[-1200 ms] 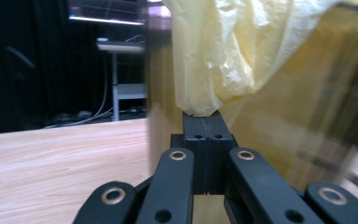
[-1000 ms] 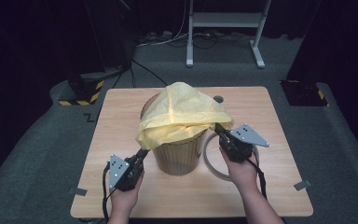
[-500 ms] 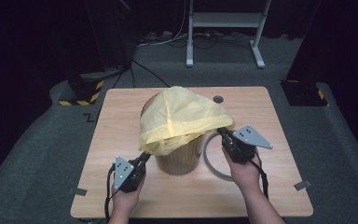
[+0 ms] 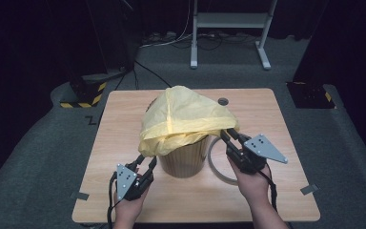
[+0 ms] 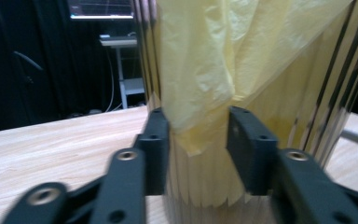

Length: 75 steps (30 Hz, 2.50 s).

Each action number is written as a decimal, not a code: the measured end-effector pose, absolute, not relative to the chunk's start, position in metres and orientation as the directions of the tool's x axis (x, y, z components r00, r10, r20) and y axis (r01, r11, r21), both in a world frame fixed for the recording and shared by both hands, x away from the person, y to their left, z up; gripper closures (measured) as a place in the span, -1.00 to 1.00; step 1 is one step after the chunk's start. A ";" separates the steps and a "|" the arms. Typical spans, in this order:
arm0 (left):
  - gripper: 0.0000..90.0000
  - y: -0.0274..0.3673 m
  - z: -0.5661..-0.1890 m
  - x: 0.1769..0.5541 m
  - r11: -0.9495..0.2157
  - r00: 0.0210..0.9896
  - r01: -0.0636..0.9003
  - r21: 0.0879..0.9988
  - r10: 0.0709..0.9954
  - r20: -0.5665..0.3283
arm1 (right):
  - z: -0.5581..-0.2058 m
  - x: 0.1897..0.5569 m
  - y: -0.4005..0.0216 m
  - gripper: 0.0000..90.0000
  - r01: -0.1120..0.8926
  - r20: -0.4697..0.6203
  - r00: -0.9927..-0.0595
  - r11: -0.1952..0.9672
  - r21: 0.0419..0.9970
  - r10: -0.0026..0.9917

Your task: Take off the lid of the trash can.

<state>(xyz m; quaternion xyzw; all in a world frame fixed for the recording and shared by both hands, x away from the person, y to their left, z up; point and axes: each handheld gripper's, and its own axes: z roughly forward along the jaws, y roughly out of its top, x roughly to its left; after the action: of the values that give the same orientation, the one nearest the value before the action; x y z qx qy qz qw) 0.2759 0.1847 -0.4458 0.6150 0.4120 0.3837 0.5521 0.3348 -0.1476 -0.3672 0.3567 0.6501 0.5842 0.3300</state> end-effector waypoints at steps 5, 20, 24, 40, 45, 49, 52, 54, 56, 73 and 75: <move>0.14 0.178 -0.442 0.267 -0.076 0.383 0.067 0.995 0.923 0.044 | -0.356 0.319 -0.144 0.55 0.031 -0.021 -0.555 0.046 0.998 0.831; 0.25 0.162 -0.447 0.260 -0.105 0.466 0.053 0.993 0.882 0.068 | -0.328 0.305 -0.100 0.27 -0.020 -0.028 -0.674 0.019 1.000 0.739; 0.25 0.163 -0.447 0.260 -0.102 0.460 0.053 0.993 0.886 0.067 | -0.334 0.306 -0.094 0.19 0.014 -0.017 -0.689 0.037 0.999 0.724; 0.13 0.171 -0.445 0.259 -0.054 0.428 0.039 0.998 0.903 0.032 | -0.362 0.297 -0.095 0.42 -0.018 -0.100 -0.635 0.115 0.993 0.766; 0.02 0.172 -0.443 0.257 -0.045 0.429 0.028 0.999 0.903 0.028 | -0.364 0.298 -0.095 0.88 -0.042 -0.134 -0.608 0.137 0.990 0.783; -0.10 0.174 -0.440 0.256 -0.033 0.426 0.018 0.999 0.904 0.023 | -0.363 0.301 -0.097 0.99 -0.038 -0.142 -0.596 0.149 0.988 0.791; -0.18 0.174 -0.436 0.252 -0.025 0.431 -0.003 1.000 0.902 0.024 | -0.363 0.304 -0.101 0.99 -0.029 -0.129 -0.590 0.139 0.990 0.797; -0.21 0.174 -0.432 0.251 -0.018 0.432 -0.016 1.000 0.901 0.023 | -0.366 0.304 -0.103 1.00 -0.026 -0.127 -0.587 0.138 0.990 0.800; -0.23 0.174 -0.429 0.249 -0.012 0.435 -0.028 1.000 0.900 0.023 | -0.369 0.304 -0.104 1.00 -0.023 -0.129 -0.586 0.143 0.989 0.800; -0.18 0.169 -0.422 0.249 0.002 0.437 -0.040 0.999 0.899 0.015 | -0.386 0.294 -0.115 0.29 0.012 -0.073 -0.606 0.101 0.995 0.792; -0.16 0.168 -0.422 0.249 -0.002 0.440 -0.036 0.999 0.898 0.018 | -0.385 0.288 -0.113 0.21 0.008 -0.071 -0.610 0.096 0.995 0.789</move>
<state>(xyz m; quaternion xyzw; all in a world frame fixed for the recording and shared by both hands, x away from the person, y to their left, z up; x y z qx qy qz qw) 0.2492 0.1679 -0.4219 0.5942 0.3627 0.3850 0.6060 0.2884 -0.1126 -0.3853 0.2994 0.6653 0.6020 0.3245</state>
